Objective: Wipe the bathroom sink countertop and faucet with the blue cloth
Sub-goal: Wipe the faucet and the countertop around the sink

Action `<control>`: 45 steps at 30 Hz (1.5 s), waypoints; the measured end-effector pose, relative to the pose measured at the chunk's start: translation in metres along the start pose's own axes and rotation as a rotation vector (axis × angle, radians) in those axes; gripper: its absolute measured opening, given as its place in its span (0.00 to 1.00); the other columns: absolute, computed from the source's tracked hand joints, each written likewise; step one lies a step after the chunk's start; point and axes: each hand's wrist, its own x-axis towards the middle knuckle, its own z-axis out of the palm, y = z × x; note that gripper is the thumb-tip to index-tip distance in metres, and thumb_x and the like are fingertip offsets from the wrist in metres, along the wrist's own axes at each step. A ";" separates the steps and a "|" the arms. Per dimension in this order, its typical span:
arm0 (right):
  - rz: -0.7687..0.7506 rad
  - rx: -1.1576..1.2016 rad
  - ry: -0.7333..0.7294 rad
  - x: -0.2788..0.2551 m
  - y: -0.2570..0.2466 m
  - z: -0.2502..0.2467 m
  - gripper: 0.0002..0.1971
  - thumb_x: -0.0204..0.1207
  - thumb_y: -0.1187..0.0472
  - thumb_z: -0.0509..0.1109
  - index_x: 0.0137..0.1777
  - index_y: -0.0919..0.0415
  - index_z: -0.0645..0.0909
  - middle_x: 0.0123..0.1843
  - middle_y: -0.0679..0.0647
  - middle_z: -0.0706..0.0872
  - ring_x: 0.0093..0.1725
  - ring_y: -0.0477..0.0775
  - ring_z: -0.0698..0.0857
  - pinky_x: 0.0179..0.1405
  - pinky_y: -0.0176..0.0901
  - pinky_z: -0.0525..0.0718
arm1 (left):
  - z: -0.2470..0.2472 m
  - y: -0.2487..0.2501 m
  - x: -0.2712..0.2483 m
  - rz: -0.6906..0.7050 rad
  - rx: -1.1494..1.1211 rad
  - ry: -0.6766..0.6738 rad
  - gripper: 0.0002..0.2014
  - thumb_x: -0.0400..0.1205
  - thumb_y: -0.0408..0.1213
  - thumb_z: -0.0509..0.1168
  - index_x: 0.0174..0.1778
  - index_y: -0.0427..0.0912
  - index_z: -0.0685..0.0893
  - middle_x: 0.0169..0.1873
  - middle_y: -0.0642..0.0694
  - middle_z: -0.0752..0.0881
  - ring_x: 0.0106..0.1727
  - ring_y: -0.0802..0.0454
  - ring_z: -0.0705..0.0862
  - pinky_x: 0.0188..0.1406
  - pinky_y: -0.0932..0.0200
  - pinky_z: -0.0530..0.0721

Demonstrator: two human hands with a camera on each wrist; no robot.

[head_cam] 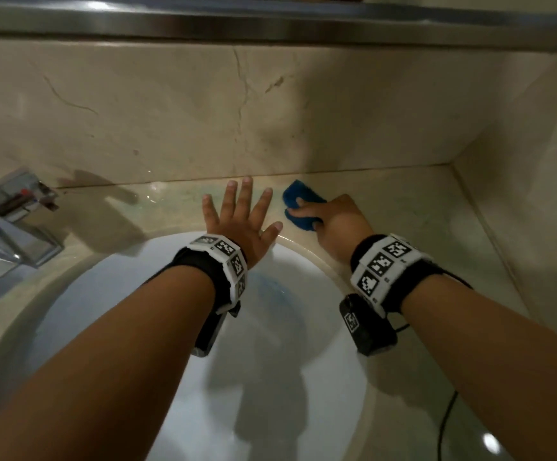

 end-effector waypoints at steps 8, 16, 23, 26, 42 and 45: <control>0.187 0.221 0.031 -0.016 0.012 -0.002 0.25 0.69 0.55 0.74 0.68 0.51 0.79 0.66 0.62 0.78 0.61 0.61 0.80 0.65 0.50 0.78 | -0.003 0.000 -0.001 -0.008 -0.062 -0.022 0.32 0.83 0.62 0.38 0.80 0.59 0.33 0.81 0.50 0.30 0.82 0.47 0.32 0.77 0.33 0.35; 0.162 0.031 0.066 0.018 0.033 -0.036 0.25 0.76 0.66 0.60 0.73 0.48 0.73 0.72 0.58 0.76 0.71 0.62 0.75 0.69 0.49 0.71 | -0.005 0.000 -0.001 -0.007 -0.054 -0.055 0.31 0.83 0.61 0.38 0.80 0.60 0.32 0.80 0.50 0.29 0.82 0.47 0.31 0.77 0.33 0.35; -0.065 0.150 0.015 -0.035 0.007 -0.011 0.22 0.79 0.71 0.58 0.67 0.51 0.80 0.70 0.55 0.78 0.68 0.56 0.76 0.66 0.26 0.64 | -0.007 0.001 -0.002 -0.003 -0.063 -0.055 0.31 0.84 0.61 0.39 0.80 0.60 0.34 0.81 0.50 0.30 0.82 0.46 0.32 0.77 0.34 0.35; -0.117 0.282 -0.054 -0.049 0.003 -0.020 0.21 0.77 0.77 0.60 0.61 0.56 0.85 0.64 0.53 0.84 0.54 0.43 0.84 0.52 0.10 0.66 | -0.009 0.002 -0.002 -0.011 -0.070 -0.064 0.31 0.84 0.61 0.40 0.80 0.60 0.34 0.81 0.50 0.30 0.82 0.46 0.32 0.77 0.34 0.35; 0.219 -0.233 -0.225 0.013 0.049 -0.064 0.29 0.83 0.54 0.55 0.82 0.45 0.49 0.84 0.52 0.51 0.80 0.63 0.55 0.79 0.54 0.59 | -0.006 0.001 0.000 -0.010 -0.073 -0.059 0.31 0.83 0.62 0.39 0.80 0.61 0.33 0.81 0.51 0.30 0.81 0.47 0.31 0.76 0.34 0.34; 0.199 -0.277 -0.167 0.000 0.048 -0.052 0.29 0.83 0.56 0.54 0.81 0.42 0.50 0.84 0.51 0.55 0.79 0.64 0.59 0.77 0.59 0.62 | -0.005 0.000 0.000 -0.011 -0.077 -0.045 0.31 0.83 0.61 0.39 0.80 0.61 0.34 0.81 0.51 0.30 0.82 0.47 0.31 0.76 0.33 0.34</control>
